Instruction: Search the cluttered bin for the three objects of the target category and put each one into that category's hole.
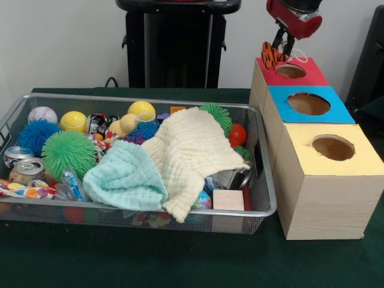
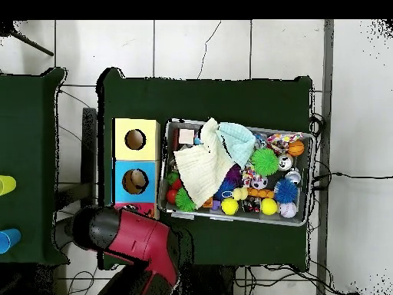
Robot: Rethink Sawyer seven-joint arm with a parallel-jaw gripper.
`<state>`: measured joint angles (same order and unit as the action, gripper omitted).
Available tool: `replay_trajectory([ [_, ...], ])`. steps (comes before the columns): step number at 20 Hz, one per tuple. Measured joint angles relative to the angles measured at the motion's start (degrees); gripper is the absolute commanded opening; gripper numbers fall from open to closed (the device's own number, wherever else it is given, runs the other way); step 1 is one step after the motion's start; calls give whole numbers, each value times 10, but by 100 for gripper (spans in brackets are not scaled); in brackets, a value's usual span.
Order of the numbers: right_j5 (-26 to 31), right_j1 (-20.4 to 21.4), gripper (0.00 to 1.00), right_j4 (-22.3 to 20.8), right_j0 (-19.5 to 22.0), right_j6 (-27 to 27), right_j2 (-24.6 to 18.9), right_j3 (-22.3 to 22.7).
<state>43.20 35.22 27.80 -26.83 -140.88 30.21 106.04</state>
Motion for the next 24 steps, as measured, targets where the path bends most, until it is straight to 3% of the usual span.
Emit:
replay_trajectory([
  [9,0,-11,0,34,-10,-17,0,29],
  [17,0,-30,0,68,-12,-17,-4,28],
  [24,19,-46,0,71,-13,-30,-2,6],
])
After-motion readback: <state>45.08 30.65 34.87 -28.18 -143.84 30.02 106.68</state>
